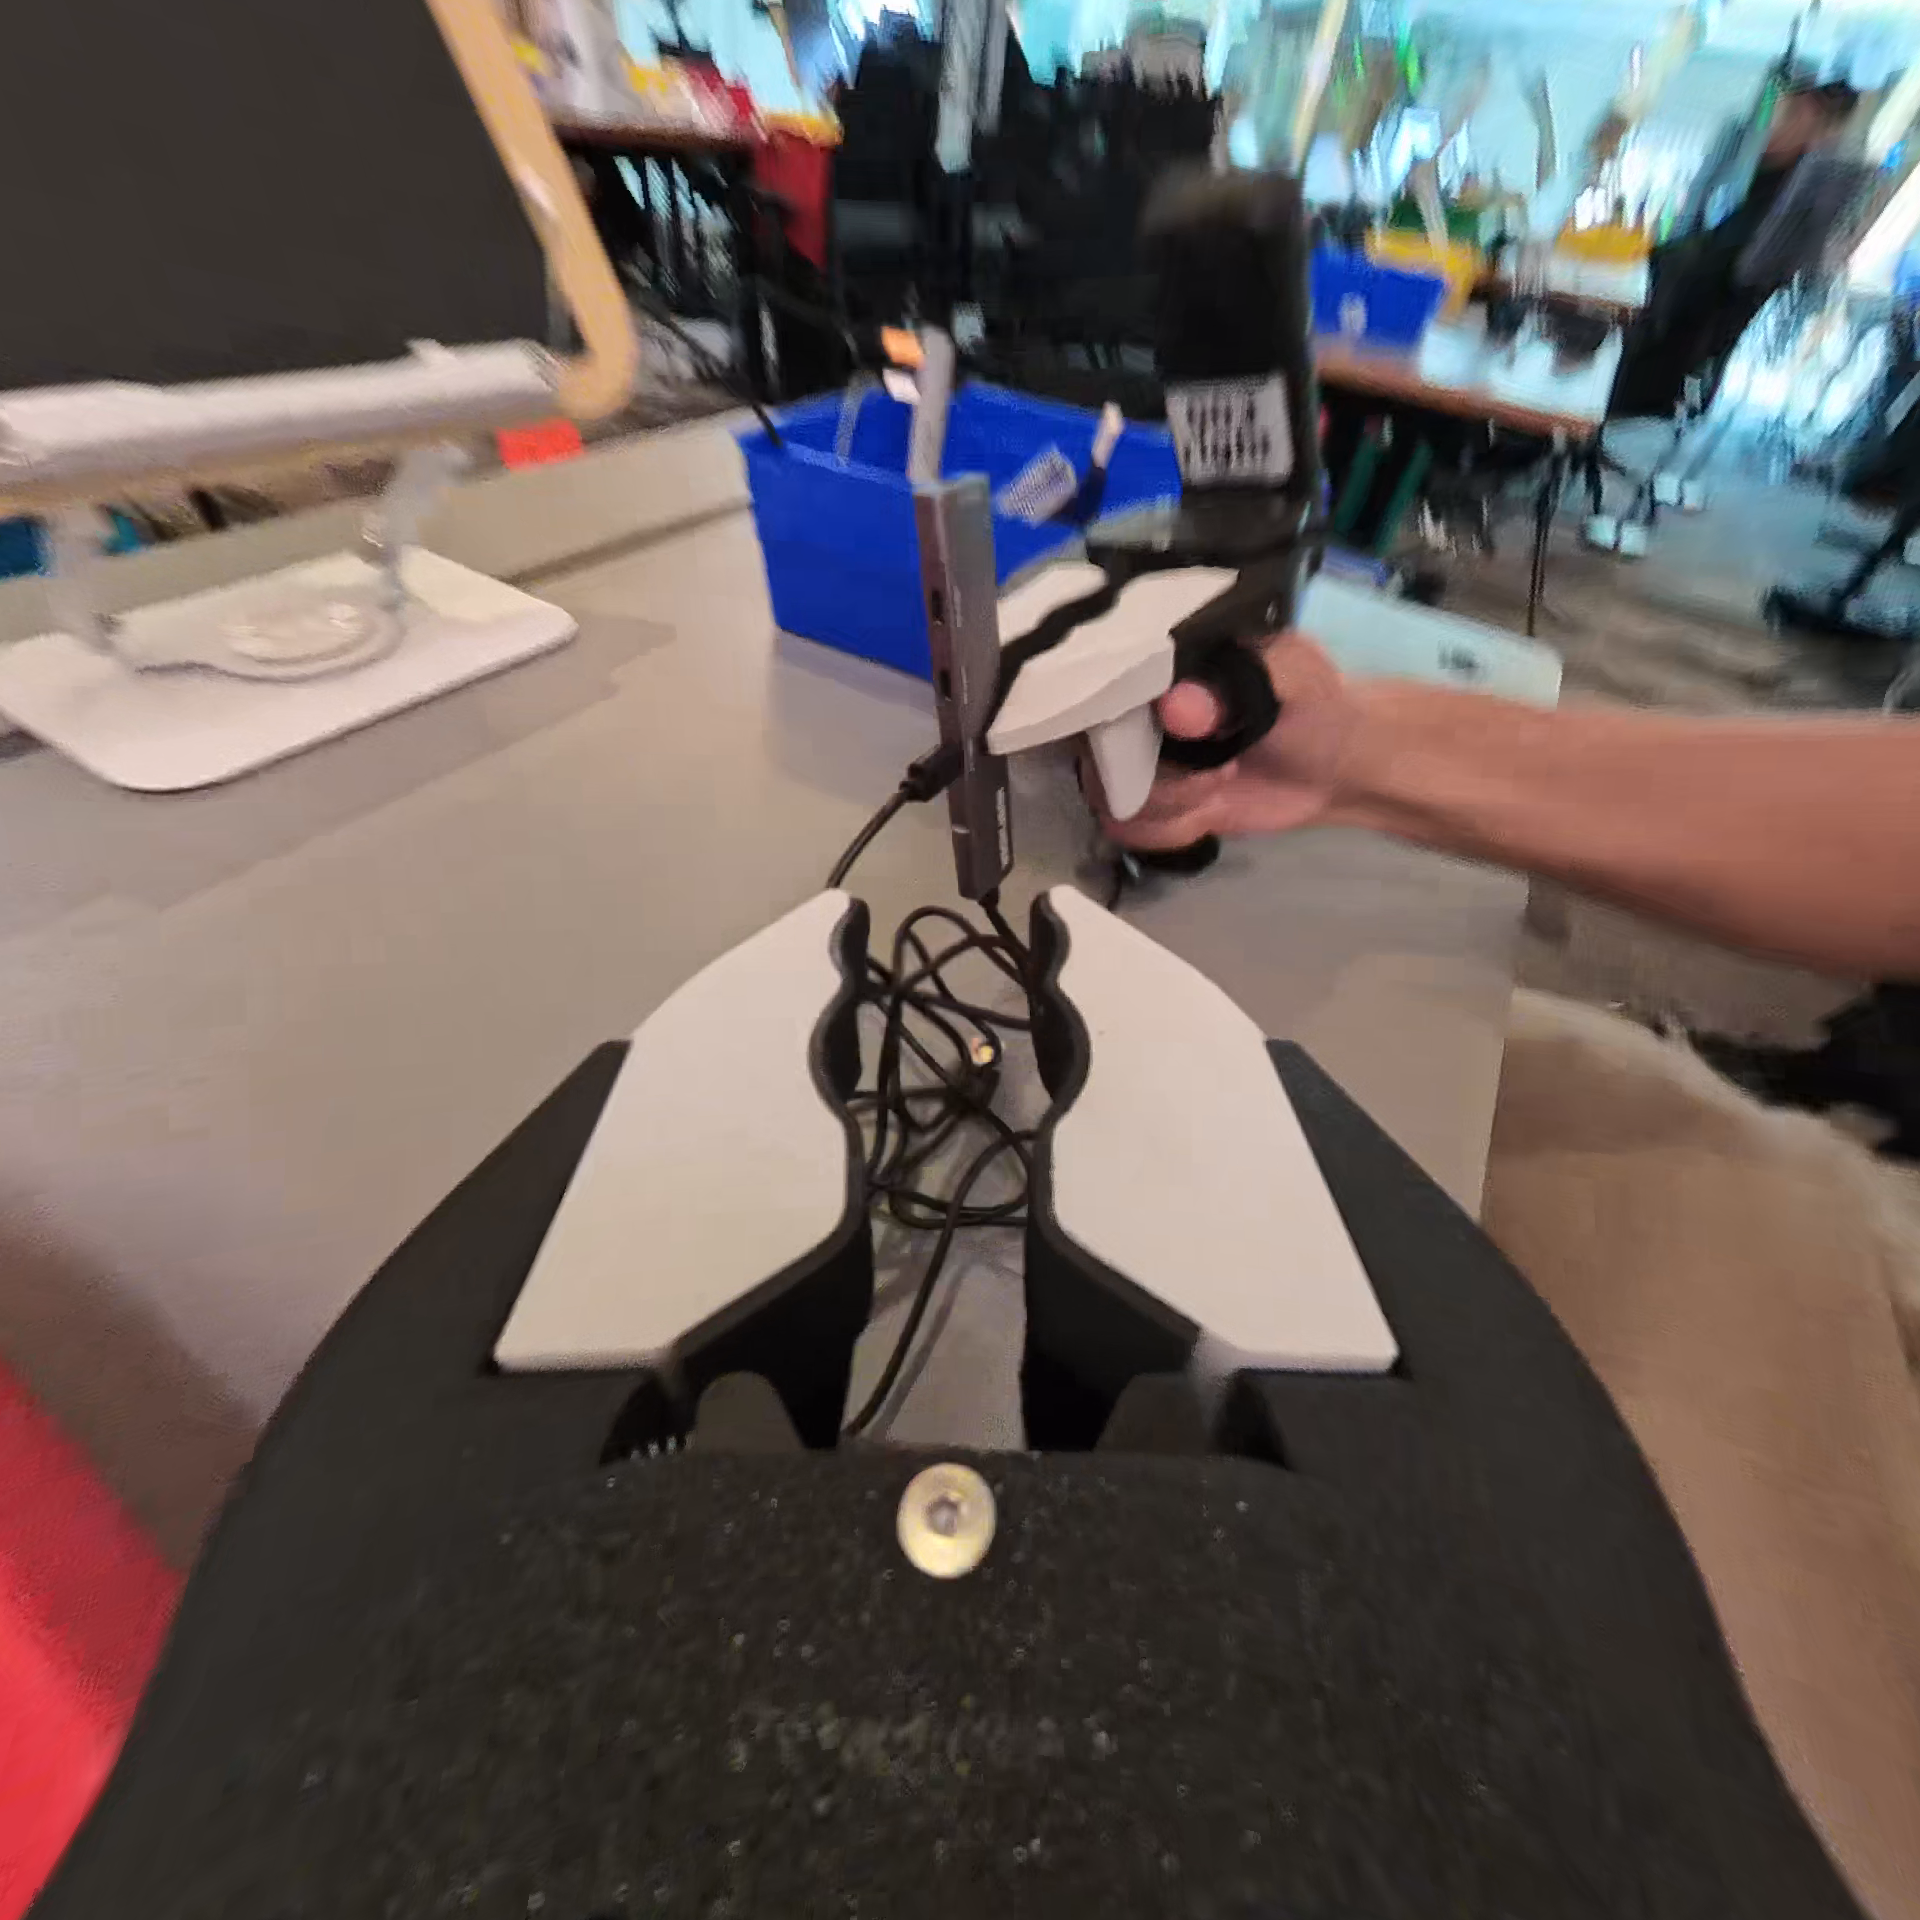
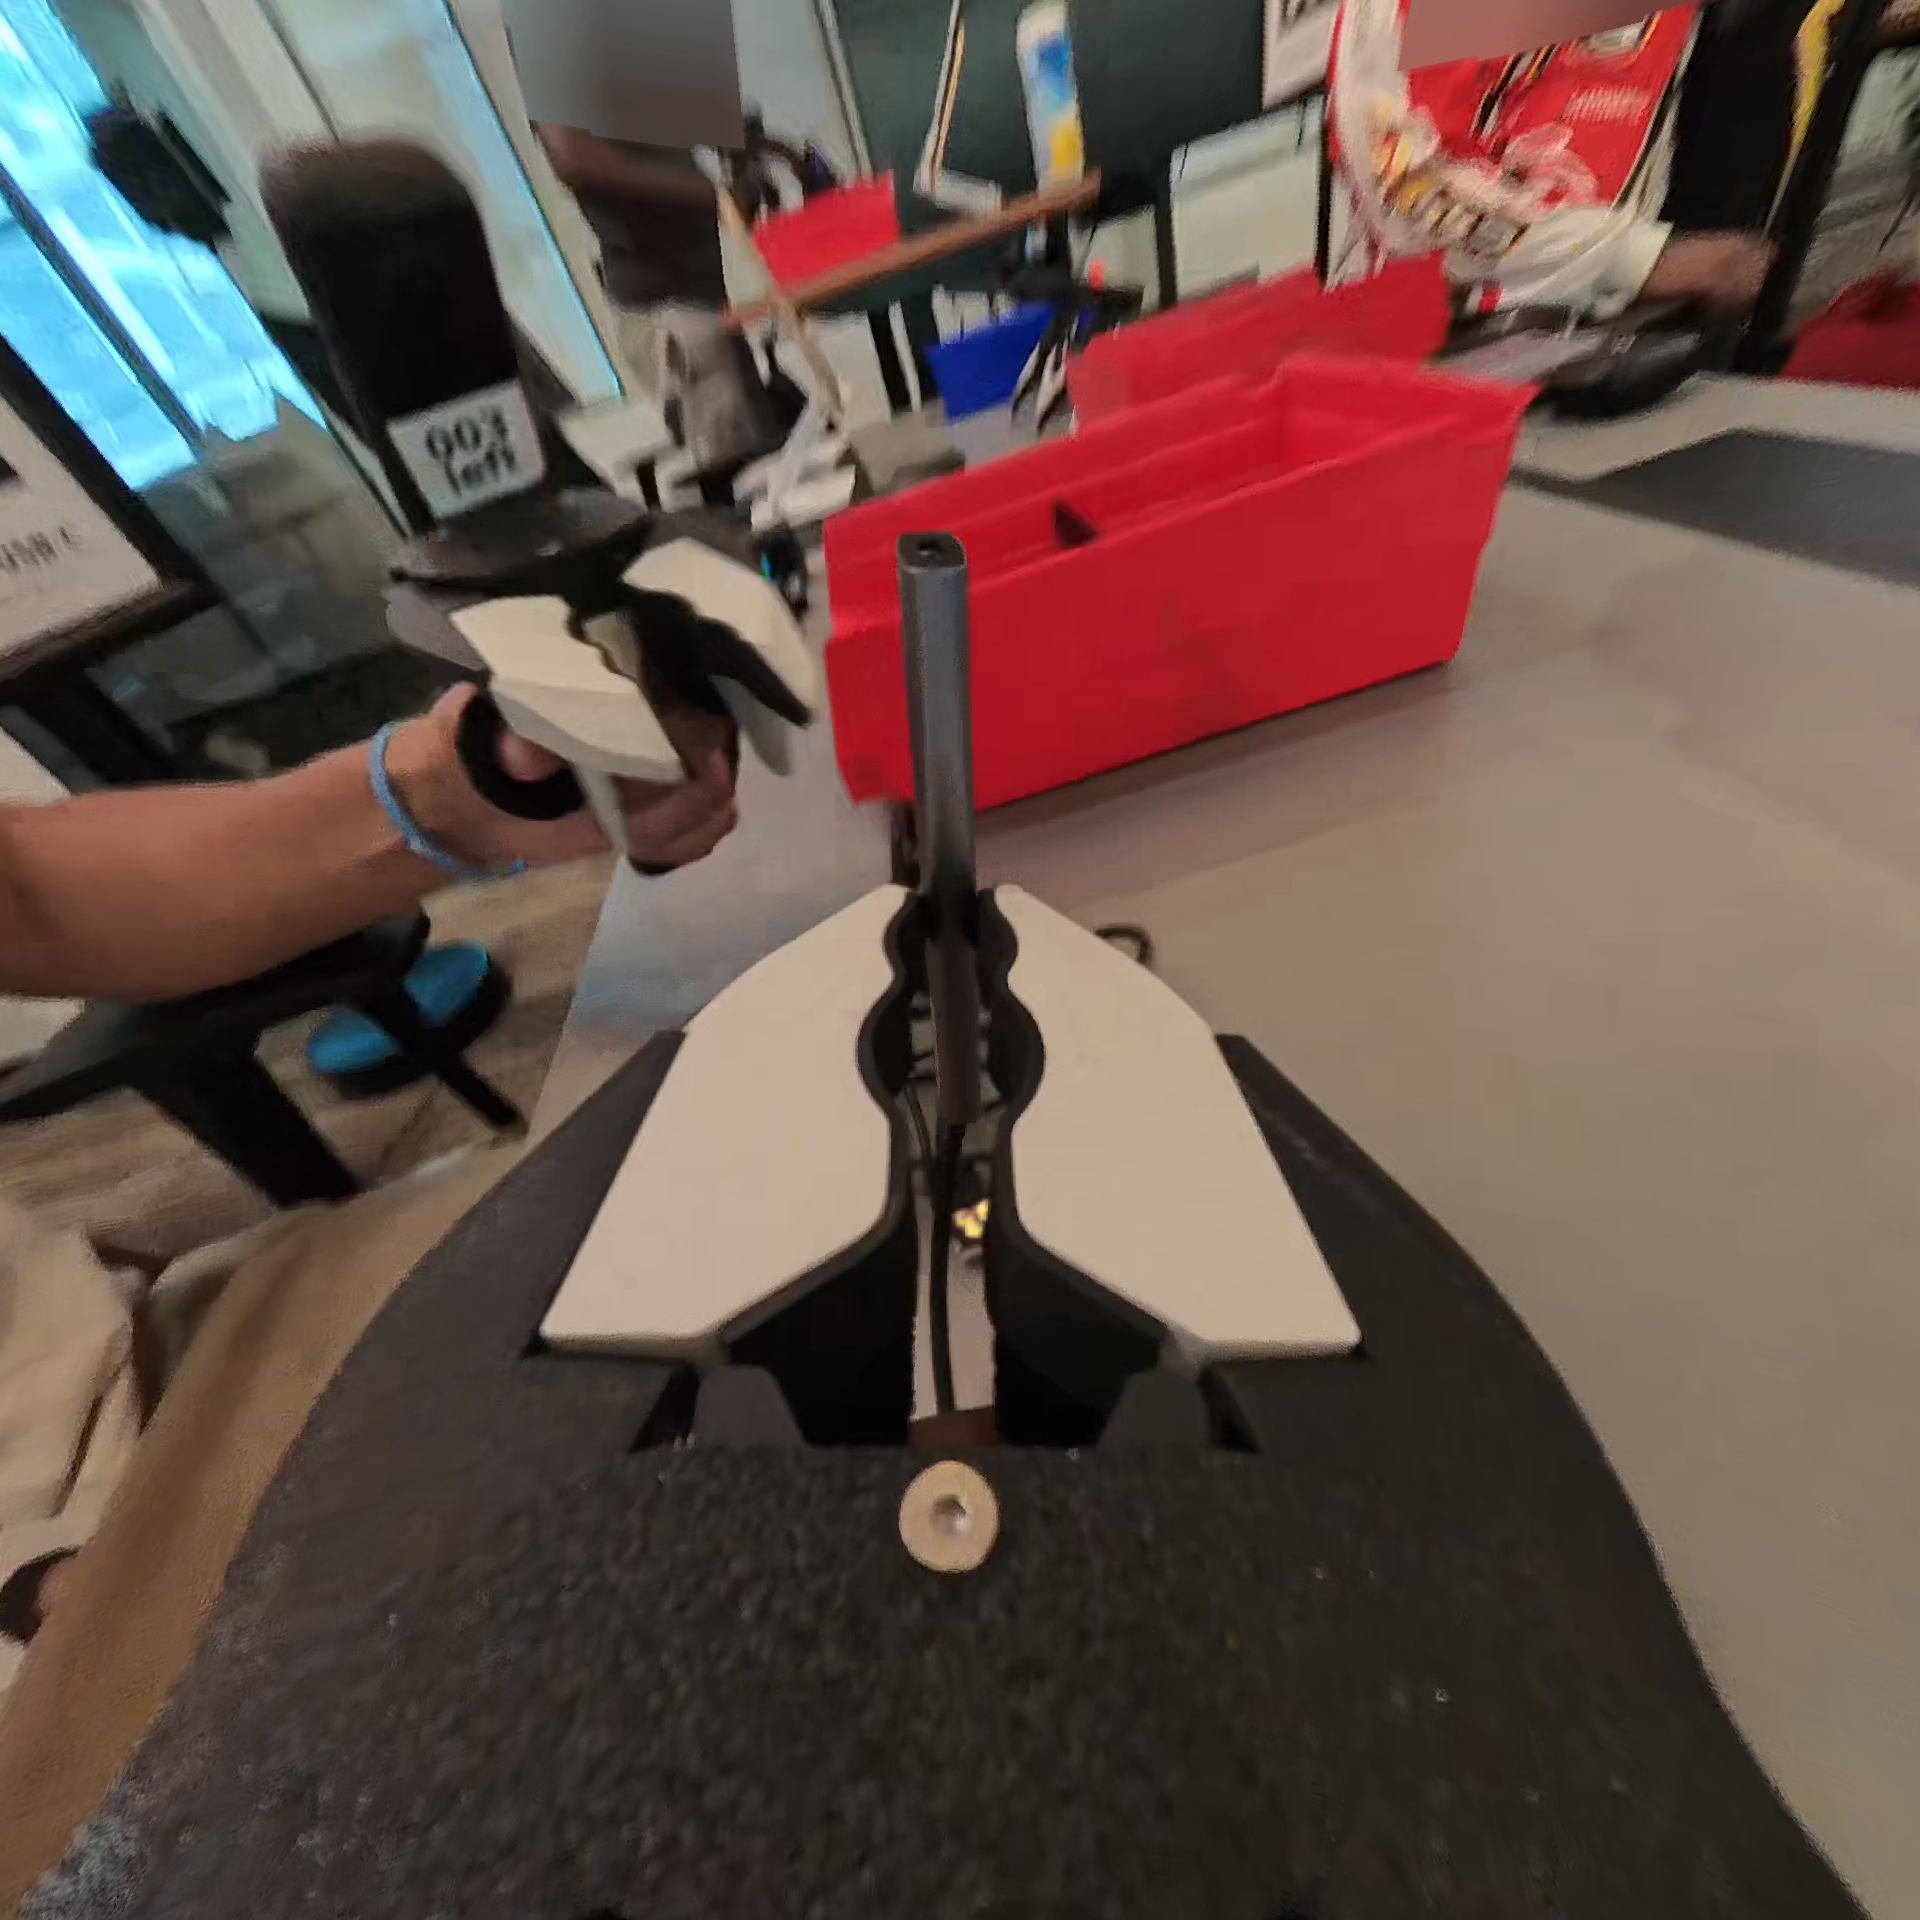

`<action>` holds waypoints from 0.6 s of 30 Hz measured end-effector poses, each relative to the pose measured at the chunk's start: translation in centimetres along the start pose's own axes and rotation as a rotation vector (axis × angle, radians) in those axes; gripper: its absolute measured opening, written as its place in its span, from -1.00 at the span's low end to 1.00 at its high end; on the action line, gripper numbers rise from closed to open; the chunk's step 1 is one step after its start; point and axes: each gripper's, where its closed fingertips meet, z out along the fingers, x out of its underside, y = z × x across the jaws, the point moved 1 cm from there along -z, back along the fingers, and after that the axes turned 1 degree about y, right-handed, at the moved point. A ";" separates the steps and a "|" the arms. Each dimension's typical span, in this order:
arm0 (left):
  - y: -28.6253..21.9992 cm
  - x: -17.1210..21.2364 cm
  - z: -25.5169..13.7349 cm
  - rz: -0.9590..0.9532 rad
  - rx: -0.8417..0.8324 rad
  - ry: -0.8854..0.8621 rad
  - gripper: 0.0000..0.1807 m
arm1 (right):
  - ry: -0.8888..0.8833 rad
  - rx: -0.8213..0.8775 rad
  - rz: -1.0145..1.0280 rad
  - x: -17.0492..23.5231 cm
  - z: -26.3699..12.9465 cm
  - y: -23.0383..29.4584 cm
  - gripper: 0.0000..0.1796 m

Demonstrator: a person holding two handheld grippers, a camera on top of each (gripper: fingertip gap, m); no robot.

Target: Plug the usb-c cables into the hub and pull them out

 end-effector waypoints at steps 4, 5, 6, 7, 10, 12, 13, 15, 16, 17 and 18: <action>0.4 0.8 -2.1 -0.013 -0.074 0.032 -0.70 | -0.085 -0.077 0.038 -0.7 0.2 -2.4 -0.91; 0.8 2.6 -1.9 0.005 -0.120 0.123 -0.72 | -0.096 -0.136 0.051 -0.7 0.3 -2.3 -0.90; 1.6 4.4 -1.8 0.023 -0.189 0.210 -0.73 | -0.116 -0.195 0.068 -0.9 0.2 -2.1 -0.91; 2.2 6.0 -1.6 0.034 -0.230 0.272 -0.73 | -0.132 -0.238 0.077 -1.1 0.0 -1.9 -0.91; 3.4 9.2 -0.8 -0.023 -0.287 0.396 -0.74 | -0.127 -0.300 0.054 -1.0 -0.5 -1.0 -0.91; 4.0 9.6 -0.1 -0.051 -0.310 0.421 -0.74 | -0.117 -0.309 0.061 -0.7 -0.9 -0.7 -0.91; 4.3 9.5 0.3 -0.051 -0.319 0.412 -0.73 | -0.118 -0.317 0.068 -0.6 -1.0 -0.5 -0.91; 5.1 9.4 1.0 -0.062 -0.363 0.413 -0.73 | -0.118 -0.315 0.069 -0.5 -1.2 -0.4 -0.91; 5.4 9.4 1.4 -0.064 -0.367 0.418 -0.73 | -0.117 -0.316 0.072 -0.5 -1.2 -0.5 -0.91; 5.8 9.6 1.7 -0.067 -0.388 0.426 -0.73 | -0.113 -0.317 0.075 -0.5 -1.1 -0.6 -0.91; 6.1 9.8 1.9 -0.071 -0.403 0.437 -0.73 | -0.107 -0.313 0.076 -0.4 -1.0 -0.6 -0.91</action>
